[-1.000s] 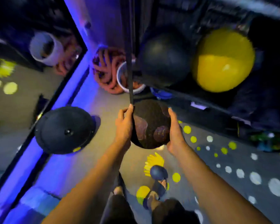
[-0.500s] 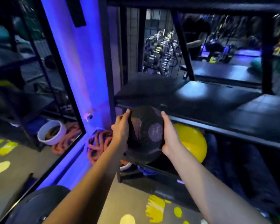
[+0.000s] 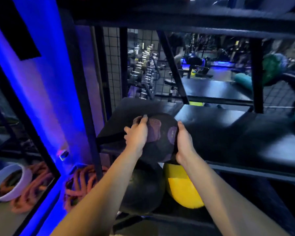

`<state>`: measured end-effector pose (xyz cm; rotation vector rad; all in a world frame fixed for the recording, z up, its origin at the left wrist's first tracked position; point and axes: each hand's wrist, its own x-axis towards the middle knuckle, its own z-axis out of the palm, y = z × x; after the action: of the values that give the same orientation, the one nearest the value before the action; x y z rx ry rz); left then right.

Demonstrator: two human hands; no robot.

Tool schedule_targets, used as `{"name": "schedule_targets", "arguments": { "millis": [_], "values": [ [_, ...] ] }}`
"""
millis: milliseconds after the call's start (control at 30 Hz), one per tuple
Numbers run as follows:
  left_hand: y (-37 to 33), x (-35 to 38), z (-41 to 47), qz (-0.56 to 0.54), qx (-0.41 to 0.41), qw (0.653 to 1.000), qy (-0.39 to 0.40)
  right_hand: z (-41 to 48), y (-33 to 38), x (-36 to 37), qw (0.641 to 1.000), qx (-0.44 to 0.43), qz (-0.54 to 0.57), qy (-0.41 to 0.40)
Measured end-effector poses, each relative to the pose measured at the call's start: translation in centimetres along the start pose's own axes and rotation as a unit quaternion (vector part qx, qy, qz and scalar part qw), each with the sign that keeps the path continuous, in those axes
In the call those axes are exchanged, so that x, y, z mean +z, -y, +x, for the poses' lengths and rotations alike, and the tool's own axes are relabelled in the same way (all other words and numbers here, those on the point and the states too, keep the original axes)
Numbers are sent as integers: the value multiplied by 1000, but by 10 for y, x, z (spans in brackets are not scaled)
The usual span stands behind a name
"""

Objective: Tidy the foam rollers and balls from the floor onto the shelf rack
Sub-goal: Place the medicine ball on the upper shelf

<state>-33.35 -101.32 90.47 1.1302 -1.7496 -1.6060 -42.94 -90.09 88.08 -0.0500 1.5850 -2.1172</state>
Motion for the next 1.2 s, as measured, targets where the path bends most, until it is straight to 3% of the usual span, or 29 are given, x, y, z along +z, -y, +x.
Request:
{"name": "schedule_targets", "arguments": {
  "millis": [133, 233, 333, 500, 733, 933, 1033, 1200],
  "values": [
    [-8, 12, 41, 112, 14, 992, 53, 38, 6, 14, 998, -12, -59, -25],
    [-9, 22, 61, 213, 40, 975, 44, 53, 9, 19, 985, -62, -153, -56],
    [-9, 33, 78, 141, 106, 983, 50, 66, 9, 23, 966, -114, -211, -100],
    [-13, 44, 99, 97, 145, 983, 56, 95, 23, 30, 967, -81, -194, -145],
    [-17, 53, 99, 102, 142, 984, 41, 98, 28, 23, 955, -65, -220, -187],
    [-39, 39, 92, 164, 63, 983, 60, 66, 44, 16, 894, -143, -367, -212],
    [-37, 25, 97, 199, 53, 979, -8, 44, 34, -8, 862, -151, -453, -169],
    [-36, 4, 72, 138, 176, 952, -208, 8, 15, -64, 827, -151, -529, -117]
  ]
}}
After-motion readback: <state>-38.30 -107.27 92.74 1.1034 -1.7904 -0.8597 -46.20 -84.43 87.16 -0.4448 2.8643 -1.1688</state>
